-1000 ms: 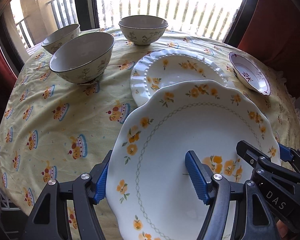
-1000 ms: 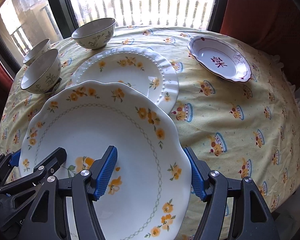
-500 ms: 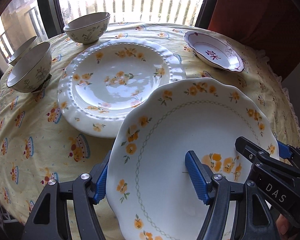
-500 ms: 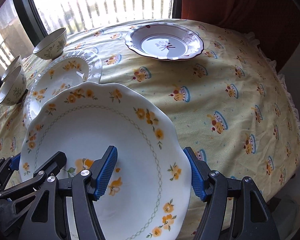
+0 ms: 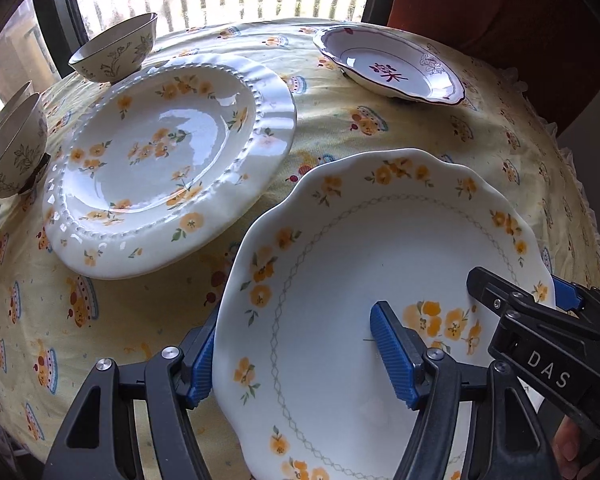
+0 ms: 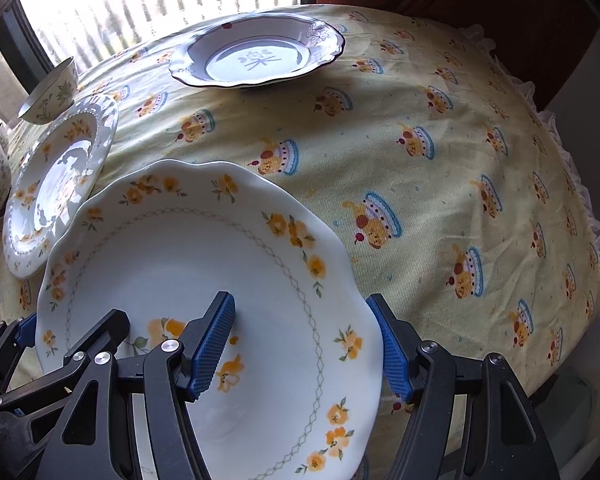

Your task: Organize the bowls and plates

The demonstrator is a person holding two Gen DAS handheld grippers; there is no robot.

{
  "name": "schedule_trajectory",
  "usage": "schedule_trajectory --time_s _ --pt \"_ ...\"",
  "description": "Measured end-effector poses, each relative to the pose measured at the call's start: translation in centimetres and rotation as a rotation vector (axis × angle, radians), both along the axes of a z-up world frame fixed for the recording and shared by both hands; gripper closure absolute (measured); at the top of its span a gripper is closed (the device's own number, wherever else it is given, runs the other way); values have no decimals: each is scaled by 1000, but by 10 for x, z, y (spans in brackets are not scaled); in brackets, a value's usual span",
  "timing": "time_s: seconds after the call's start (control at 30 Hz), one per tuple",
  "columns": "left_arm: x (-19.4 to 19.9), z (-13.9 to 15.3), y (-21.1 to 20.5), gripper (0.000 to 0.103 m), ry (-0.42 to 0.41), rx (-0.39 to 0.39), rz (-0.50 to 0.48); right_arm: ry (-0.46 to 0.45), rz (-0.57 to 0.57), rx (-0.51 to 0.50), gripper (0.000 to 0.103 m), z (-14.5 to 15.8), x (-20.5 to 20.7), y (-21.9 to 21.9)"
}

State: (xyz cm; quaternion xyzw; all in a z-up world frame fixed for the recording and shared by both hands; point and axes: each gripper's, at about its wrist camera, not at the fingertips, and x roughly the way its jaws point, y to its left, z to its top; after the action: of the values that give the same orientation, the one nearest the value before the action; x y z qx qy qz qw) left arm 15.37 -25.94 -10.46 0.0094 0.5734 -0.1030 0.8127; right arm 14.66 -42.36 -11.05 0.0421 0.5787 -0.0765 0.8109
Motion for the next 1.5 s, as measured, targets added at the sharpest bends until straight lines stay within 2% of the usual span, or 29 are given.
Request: schedule_trajectory --time_s 0.17,0.53,0.63,0.77,0.87,1.03,1.2,1.3,1.5 --pt "8 -5 -2 32 7 11 23 29 -5 23 32 -8 9 -7" --pt "13 -7 0 31 17 9 32 26 3 43 32 -11 17 -7" --pt "11 -3 1 28 19 14 25 33 1 46 32 -11 18 -8" --pt "6 7 7 18 5 26 31 19 -3 21 31 -2 13 -4" --pt "4 15 12 18 -2 20 24 8 -9 19 29 8 8 -2" --pt "1 24 26 17 -18 22 26 -18 -37 38 25 22 -2 1" --pt "0 33 51 12 -28 -2 52 -57 -15 34 24 37 -10 22" --pt "1 37 66 10 -50 11 55 -76 -10 48 24 42 -10 34" --pt "11 46 97 9 -71 33 46 -65 -21 104 23 43 2 63"
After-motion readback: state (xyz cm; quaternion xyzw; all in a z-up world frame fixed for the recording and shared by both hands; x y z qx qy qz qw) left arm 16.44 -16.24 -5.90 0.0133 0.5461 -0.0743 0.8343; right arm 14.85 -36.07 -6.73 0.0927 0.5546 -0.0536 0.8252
